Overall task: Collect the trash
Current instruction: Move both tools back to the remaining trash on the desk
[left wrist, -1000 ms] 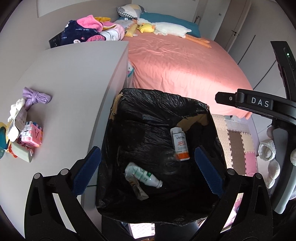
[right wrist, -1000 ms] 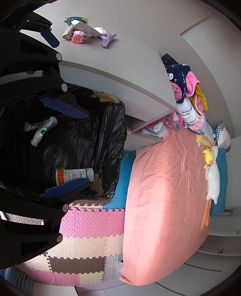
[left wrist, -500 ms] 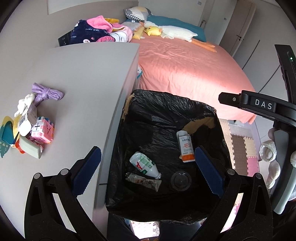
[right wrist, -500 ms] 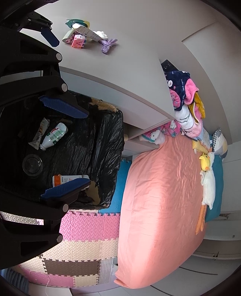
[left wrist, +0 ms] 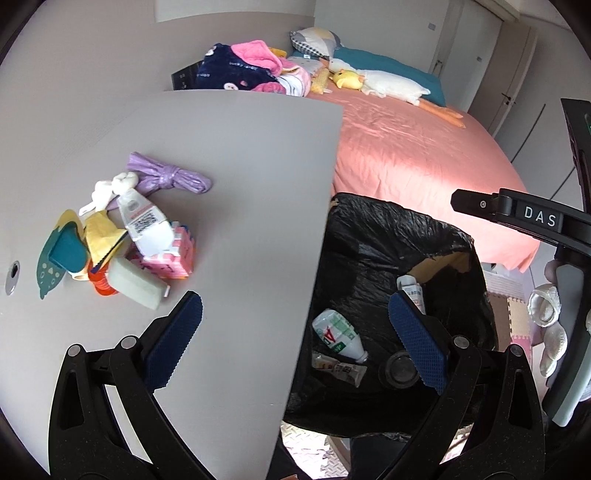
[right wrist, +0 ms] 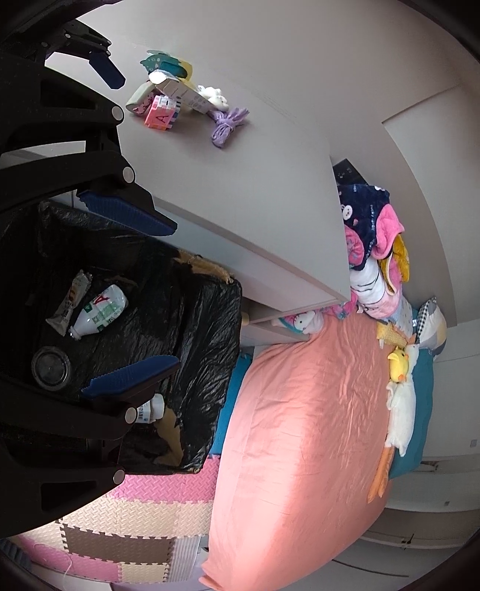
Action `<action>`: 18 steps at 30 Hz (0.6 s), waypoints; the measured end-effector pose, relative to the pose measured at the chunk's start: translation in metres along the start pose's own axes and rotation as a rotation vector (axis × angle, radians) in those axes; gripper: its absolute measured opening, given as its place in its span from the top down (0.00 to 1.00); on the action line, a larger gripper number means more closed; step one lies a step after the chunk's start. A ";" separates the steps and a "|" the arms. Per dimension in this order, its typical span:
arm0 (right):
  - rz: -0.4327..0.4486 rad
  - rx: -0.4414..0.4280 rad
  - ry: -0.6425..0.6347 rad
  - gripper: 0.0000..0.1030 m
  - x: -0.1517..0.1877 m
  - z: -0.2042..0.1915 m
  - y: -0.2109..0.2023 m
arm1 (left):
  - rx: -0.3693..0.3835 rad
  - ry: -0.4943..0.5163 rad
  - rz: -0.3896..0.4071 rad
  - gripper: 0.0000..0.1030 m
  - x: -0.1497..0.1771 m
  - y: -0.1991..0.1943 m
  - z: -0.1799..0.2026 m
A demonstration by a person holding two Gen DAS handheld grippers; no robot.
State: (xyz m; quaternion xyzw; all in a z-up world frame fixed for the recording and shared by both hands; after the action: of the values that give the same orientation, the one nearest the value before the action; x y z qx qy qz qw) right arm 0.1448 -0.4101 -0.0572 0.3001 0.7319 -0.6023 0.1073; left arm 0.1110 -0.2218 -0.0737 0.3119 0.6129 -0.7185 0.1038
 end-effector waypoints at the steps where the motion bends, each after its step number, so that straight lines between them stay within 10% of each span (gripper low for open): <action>1: 0.006 -0.011 -0.005 0.34 -0.001 -0.006 0.000 | -0.008 -0.012 0.003 0.05 0.000 -0.001 -0.007; 18: 0.003 -0.125 -0.138 0.34 0.000 -0.115 0.018 | -0.043 -0.302 0.039 0.05 0.010 -0.010 -0.126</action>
State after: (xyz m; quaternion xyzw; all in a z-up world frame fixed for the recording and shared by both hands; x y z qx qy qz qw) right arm 0.1785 -0.2995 -0.0432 0.2519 0.7585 -0.5744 0.1770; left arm 0.1380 -0.0976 -0.0780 0.2096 0.5996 -0.7417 0.2155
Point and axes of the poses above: each gripper's, at about its wrist camera, not at the fingertips, and y roughly the way its jaws point, z to its right, x to its underside, the point moved 9 cm from there along y, roughly the way its jaws point, and after that the axes turned 4 degrees about y, right-handed, at the moved point
